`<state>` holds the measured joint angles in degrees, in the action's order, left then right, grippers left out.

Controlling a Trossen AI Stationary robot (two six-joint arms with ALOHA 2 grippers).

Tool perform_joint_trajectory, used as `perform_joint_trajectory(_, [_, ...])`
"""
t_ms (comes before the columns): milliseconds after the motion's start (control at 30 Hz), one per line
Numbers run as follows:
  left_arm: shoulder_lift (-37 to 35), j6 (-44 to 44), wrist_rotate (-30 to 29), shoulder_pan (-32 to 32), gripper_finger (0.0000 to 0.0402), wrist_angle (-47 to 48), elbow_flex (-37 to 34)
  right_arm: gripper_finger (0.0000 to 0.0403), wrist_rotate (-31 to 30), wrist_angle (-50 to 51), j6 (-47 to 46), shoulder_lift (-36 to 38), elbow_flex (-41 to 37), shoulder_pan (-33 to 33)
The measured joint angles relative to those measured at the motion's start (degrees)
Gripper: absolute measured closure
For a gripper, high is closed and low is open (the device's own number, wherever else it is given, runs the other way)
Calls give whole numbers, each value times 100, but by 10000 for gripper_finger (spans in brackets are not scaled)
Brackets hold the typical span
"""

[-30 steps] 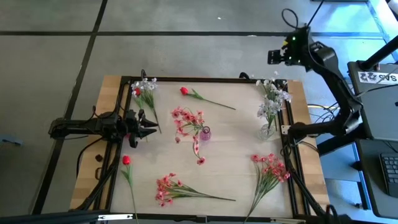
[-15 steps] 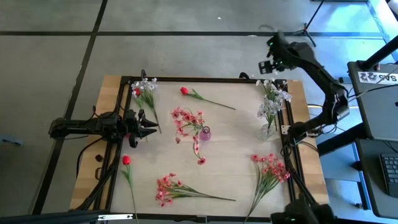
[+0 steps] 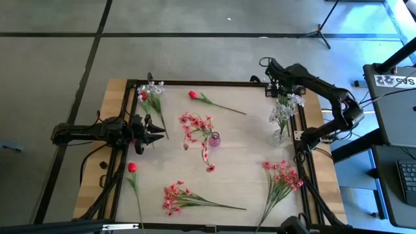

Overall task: Sort flowers into vase by color
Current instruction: Put the right white flowers into the transparent vase

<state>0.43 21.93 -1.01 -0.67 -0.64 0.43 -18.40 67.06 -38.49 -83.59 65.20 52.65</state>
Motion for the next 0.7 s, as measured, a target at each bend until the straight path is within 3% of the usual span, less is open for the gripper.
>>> perform_joint_trajectory(200, [-1,0,0,0,260,0,0,130,-3,-455,-358,8,-285,-14])
perform_joint_trajectory(500, [0,0,0,0,260,0,-1,130,-281,-222,-429,-367,-291,-99])
perform_joint_trajectory(700, [0,0,0,0,260,0,1,130,-656,-326,-1256,-433,-819,-455])
